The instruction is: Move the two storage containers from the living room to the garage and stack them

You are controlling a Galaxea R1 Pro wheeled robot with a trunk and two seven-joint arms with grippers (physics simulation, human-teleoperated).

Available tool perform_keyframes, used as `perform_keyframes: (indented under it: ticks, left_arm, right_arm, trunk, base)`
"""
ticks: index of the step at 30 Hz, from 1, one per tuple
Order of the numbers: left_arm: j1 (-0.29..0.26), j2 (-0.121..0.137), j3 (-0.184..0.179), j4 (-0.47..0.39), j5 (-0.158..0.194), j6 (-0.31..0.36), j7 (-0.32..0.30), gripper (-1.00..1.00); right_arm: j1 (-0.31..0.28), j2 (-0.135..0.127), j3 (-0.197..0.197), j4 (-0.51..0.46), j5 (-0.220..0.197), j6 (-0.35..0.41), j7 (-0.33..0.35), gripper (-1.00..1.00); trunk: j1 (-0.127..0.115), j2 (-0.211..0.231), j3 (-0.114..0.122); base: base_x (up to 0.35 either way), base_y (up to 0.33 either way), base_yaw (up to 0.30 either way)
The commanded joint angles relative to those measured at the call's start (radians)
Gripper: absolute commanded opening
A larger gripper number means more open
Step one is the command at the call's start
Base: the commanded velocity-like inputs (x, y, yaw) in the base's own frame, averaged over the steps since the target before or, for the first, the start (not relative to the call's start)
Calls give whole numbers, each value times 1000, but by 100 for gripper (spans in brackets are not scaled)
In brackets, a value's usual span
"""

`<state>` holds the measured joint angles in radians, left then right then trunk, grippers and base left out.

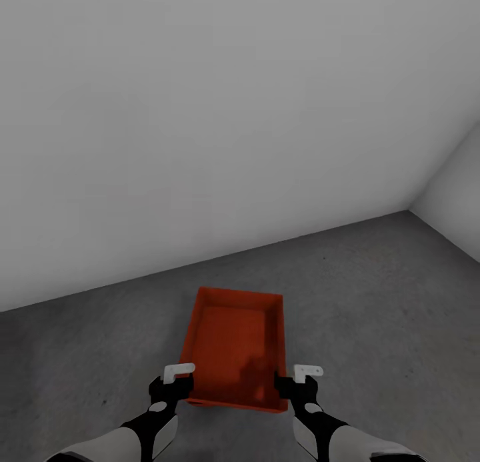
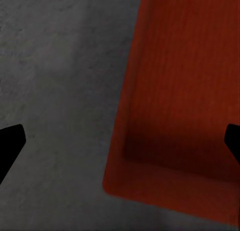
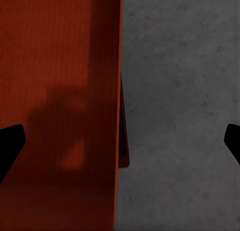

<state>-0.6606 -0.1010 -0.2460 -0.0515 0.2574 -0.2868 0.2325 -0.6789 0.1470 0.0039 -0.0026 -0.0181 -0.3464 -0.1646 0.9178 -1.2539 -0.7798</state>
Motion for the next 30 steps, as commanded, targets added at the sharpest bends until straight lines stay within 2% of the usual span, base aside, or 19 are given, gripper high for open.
perform_keyframes:
  ticks: [1,30]
  left_arm:
    - [-1,0,-9,1,8,-3,4,100]
    - [-1,0,-9,1,8,-5,3,100]
  right_arm:
    - [-1,0,1,1,-2,-4,-3,100]
    - [-1,0,1,1,-2,-5,-3,100]
  trunk:
    - [-4,7,3]
    - [-115,210,93]
  base:
    - [0,0,0]
    - [0,0,0]
